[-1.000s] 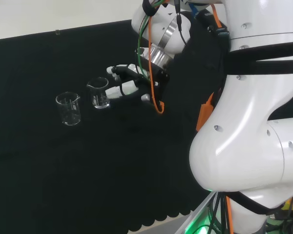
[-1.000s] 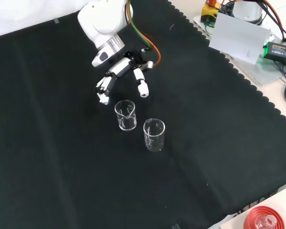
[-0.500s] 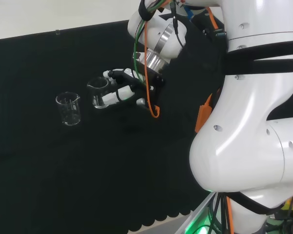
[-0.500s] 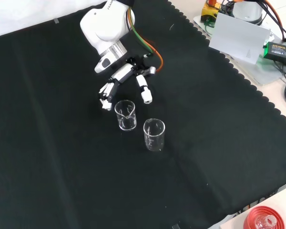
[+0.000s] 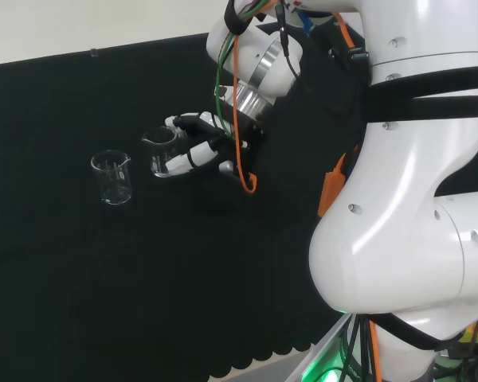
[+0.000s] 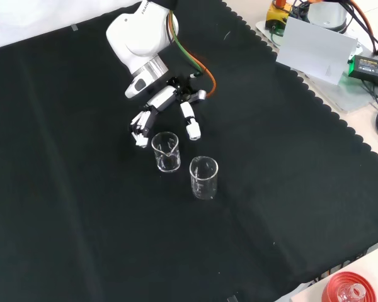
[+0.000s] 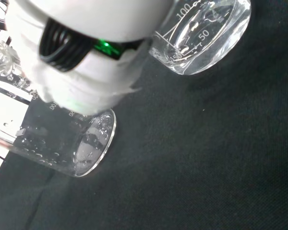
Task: Pick up the beaker on the right.
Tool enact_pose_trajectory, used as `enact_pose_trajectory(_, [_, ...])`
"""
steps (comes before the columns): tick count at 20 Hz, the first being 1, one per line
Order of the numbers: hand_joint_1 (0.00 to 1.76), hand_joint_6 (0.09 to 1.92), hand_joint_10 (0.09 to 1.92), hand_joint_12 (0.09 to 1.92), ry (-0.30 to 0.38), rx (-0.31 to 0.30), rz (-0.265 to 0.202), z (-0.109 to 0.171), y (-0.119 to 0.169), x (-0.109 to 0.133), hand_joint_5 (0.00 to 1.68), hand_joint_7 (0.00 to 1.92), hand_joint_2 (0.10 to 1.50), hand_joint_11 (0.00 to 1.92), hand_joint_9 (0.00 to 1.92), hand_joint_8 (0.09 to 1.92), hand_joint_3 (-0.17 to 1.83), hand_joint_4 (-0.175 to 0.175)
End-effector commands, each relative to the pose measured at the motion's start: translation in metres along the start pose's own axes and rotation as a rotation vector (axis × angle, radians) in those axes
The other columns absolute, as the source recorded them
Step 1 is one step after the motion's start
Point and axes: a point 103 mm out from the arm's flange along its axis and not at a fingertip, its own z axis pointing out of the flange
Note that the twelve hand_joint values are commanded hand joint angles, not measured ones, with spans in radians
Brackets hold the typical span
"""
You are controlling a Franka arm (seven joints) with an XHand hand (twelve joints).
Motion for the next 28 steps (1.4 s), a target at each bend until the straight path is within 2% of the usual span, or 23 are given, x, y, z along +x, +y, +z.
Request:
enact_pose_trajectory(1, [1.05, 0.09, 0.69, 1.29, 0.014, -0.014, 0.002, 0.008, 0.004, 0.006, 0.44, 0.31, 0.45, 0.0, 0.4, 0.71, 1.29, -0.092])
enact_pose_trajectory(9, [1.01, 0.09, 0.69, 1.29, 0.062, -0.031, 0.002, 0.016, 0.008, 0.008, 0.43, 0.31, 0.42, 0.0, 0.4, 0.71, 1.22, -0.093])
enact_pose_trajectory(28, [0.96, 0.09, 0.7, 1.33, 0.146, -0.069, 0.01, 0.027, 0.02, 0.015, 0.46, 0.35, 0.45, 0.0, 0.43, 0.73, 1.06, -0.09])
